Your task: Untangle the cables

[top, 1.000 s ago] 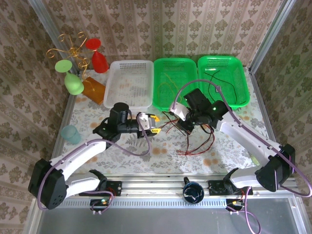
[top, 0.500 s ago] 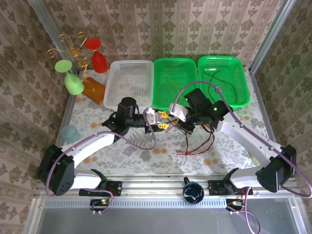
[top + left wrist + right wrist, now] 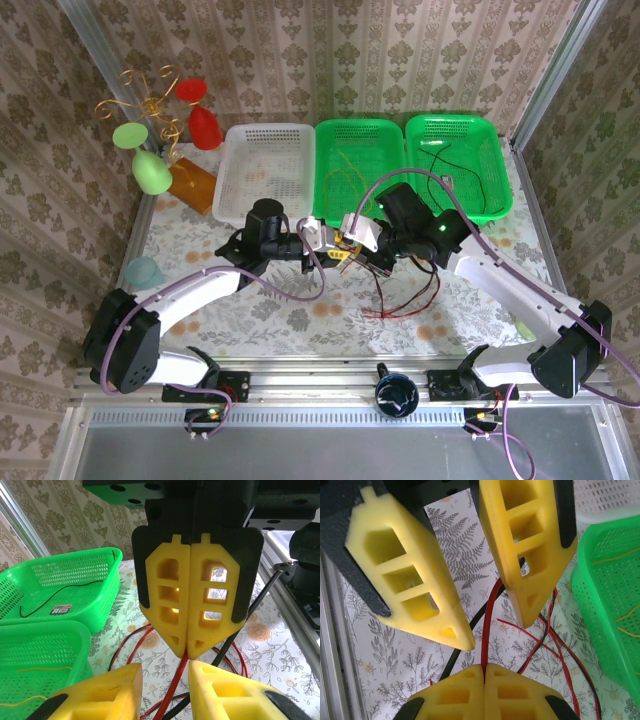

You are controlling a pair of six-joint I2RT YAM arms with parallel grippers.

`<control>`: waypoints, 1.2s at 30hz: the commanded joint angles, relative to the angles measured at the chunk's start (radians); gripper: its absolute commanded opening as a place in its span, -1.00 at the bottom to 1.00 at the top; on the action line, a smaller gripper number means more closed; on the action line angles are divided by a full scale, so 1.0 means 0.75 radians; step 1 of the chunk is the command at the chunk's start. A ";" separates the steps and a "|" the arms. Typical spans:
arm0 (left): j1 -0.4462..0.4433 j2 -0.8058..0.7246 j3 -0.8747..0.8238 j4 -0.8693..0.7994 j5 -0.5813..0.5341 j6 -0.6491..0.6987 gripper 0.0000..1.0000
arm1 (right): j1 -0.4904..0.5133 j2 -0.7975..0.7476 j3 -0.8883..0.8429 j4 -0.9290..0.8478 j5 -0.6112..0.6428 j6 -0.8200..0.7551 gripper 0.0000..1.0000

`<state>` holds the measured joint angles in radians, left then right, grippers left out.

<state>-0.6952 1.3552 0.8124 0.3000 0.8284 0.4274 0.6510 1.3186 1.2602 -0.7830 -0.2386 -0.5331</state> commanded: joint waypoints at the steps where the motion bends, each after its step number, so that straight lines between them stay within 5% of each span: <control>1: -0.015 0.008 0.043 0.009 0.052 -0.032 -0.40 | 0.007 -0.039 0.051 0.035 0.001 -0.053 -1.00; 7: -0.015 0.017 0.065 -0.025 0.044 -0.016 -0.50 | 0.013 -0.034 0.074 0.040 -0.003 -0.080 -1.00; 12: -0.018 0.022 0.079 -0.028 0.031 -0.026 -0.88 | 0.020 -0.016 0.095 0.016 -0.001 -0.090 -1.00; 16: -0.022 0.022 0.077 -0.046 0.027 -0.016 -0.82 | 0.022 -0.024 0.097 0.026 -0.001 -0.096 -1.00; 21: -0.024 0.013 0.075 -0.057 -0.027 -0.021 -1.00 | 0.022 -0.047 0.086 0.080 0.074 -0.049 -0.99; 23: -0.022 -0.004 0.068 -0.024 -0.119 -0.062 -1.00 | -0.012 -0.094 0.059 0.148 0.038 0.039 -0.81; 25: -0.023 -0.017 0.097 -0.066 -0.199 -0.088 -1.00 | -0.078 -0.182 0.011 0.252 -0.068 0.157 -0.19; 30: -0.024 -0.029 0.205 -0.165 -0.328 -0.192 -1.00 | -0.220 -0.381 -0.091 0.471 -0.122 0.451 0.12; 36: -0.027 -0.022 0.259 -0.030 -0.480 -0.466 -1.00 | -0.338 -0.582 -0.317 0.765 -0.043 1.030 0.42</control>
<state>-0.7074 1.3582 0.9703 0.2253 0.5518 0.2234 0.4133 0.9020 1.0901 -0.3477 -0.2840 -0.0395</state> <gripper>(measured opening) 0.050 0.705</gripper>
